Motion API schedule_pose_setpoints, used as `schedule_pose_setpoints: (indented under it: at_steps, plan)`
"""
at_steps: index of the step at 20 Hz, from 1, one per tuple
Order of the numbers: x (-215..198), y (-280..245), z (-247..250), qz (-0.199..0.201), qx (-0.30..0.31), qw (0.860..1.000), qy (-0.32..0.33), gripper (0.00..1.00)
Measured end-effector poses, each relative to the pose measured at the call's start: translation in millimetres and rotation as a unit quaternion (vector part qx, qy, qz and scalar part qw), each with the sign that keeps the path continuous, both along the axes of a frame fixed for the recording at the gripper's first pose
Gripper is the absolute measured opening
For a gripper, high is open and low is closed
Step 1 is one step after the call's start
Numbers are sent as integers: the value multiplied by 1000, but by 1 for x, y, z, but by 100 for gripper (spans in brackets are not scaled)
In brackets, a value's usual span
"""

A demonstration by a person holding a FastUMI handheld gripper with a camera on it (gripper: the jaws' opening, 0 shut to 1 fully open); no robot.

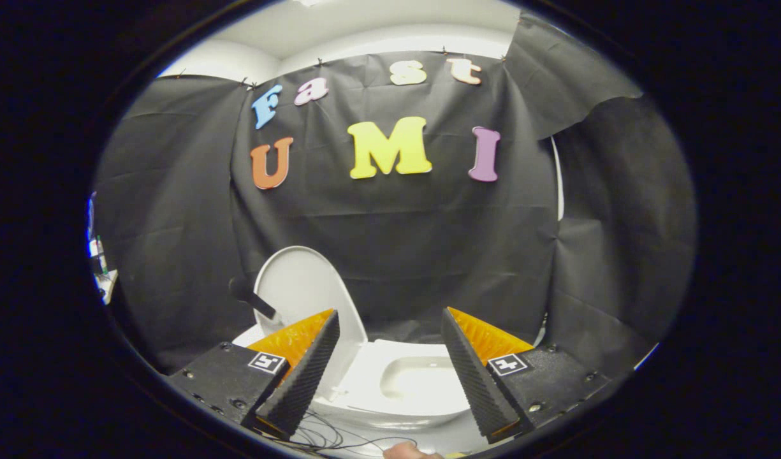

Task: Open the toilet lid.

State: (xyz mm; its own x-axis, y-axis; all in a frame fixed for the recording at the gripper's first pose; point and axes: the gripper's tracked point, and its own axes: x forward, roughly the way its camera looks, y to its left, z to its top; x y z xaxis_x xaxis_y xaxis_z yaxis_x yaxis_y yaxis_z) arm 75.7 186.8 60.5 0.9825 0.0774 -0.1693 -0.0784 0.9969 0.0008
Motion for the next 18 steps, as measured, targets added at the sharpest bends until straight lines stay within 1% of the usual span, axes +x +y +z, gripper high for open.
schedule_pose_setpoints:
  at_steps: [2, 6, 9, 10, 13, 18]
  plan:
    - [-9, -25, 1, -15, 6, 1000, -9, 100]
    - [-35, -65, -3, -30, 29, 999, -24, 100]
    - [-50, -100, -15, -59, 29, 997, -30, 100]
    - [-55, -106, -18, -64, 34, 997, -31, 100]
    - [-64, -120, -28, -66, 52, 996, -34, 99]
    - [-72, -131, -44, -58, 54, 996, -49, 99]
